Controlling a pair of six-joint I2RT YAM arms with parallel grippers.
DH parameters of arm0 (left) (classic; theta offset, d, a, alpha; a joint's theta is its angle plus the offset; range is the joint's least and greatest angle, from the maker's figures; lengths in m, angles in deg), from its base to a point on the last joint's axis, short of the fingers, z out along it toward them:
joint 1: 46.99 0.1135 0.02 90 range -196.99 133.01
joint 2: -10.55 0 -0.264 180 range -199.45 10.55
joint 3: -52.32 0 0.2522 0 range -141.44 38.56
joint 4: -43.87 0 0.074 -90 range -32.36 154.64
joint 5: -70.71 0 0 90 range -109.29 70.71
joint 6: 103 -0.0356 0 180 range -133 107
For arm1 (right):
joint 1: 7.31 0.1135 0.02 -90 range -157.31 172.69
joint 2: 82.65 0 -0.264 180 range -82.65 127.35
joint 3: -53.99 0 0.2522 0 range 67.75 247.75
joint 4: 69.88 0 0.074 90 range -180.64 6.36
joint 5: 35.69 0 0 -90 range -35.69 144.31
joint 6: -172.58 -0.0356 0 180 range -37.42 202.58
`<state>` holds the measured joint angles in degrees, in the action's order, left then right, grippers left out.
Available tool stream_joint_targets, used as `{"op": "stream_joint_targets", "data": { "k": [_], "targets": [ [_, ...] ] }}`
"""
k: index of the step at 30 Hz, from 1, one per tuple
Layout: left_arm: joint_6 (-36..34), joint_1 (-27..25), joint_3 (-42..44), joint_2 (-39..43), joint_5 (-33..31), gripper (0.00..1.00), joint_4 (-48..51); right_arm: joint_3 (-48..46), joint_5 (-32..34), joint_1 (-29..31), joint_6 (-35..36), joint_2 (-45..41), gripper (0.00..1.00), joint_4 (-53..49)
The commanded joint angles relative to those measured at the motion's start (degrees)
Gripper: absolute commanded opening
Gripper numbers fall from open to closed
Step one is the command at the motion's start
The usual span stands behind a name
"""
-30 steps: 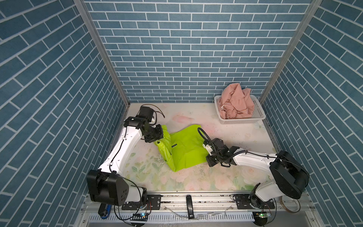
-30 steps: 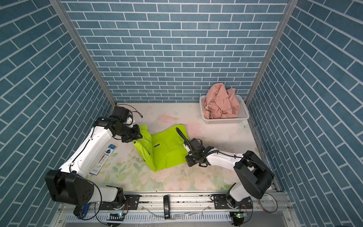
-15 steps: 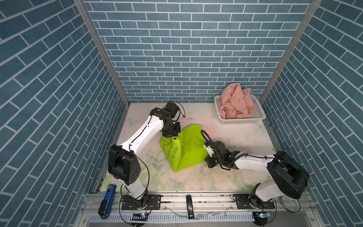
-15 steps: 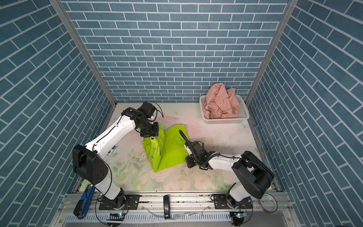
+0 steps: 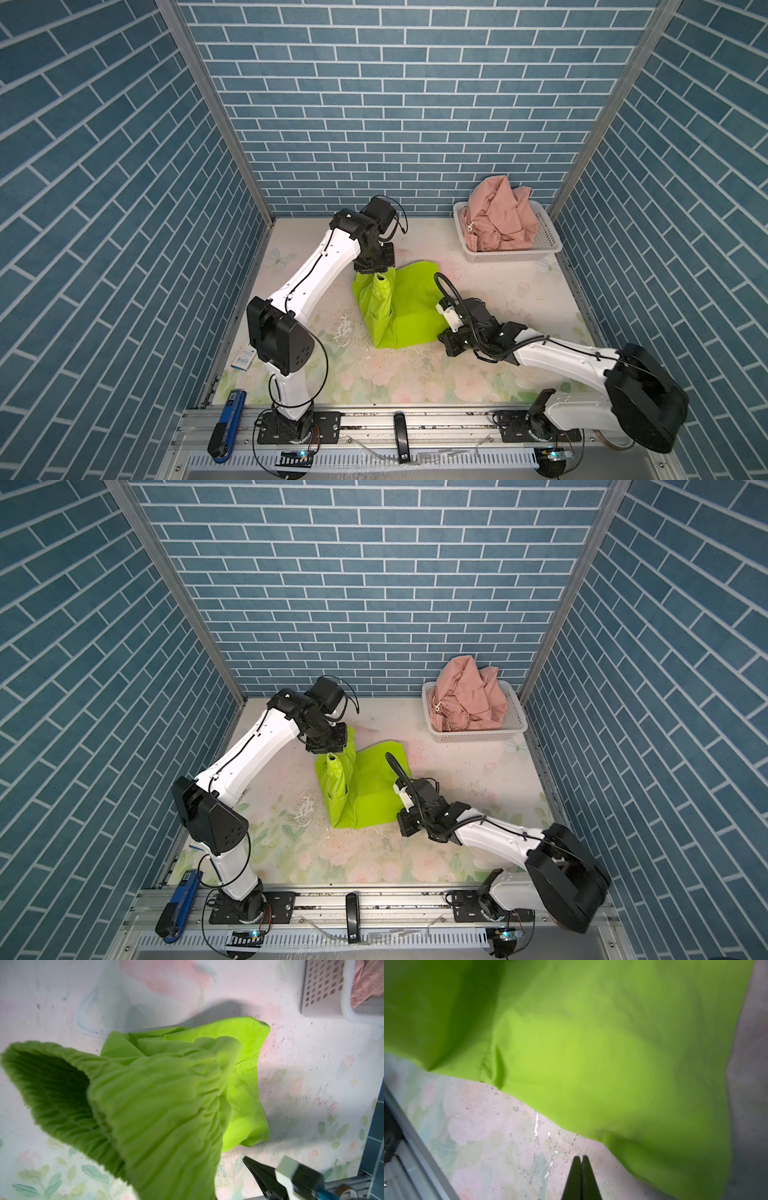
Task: Fold and stack the shorts
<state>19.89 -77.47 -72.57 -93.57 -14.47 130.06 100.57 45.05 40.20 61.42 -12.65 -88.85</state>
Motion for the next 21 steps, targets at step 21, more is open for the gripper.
{"op": "stream_joint_targets", "data": {
  "k": [21],
  "targets": [
    [-5.1, 8.0, 6.8, 11.0, -3.0, 0.00, 2.1, 22.0, -16.9, 11.4, -1.8, 32.1, 0.00, 16.7]
  ]
}}
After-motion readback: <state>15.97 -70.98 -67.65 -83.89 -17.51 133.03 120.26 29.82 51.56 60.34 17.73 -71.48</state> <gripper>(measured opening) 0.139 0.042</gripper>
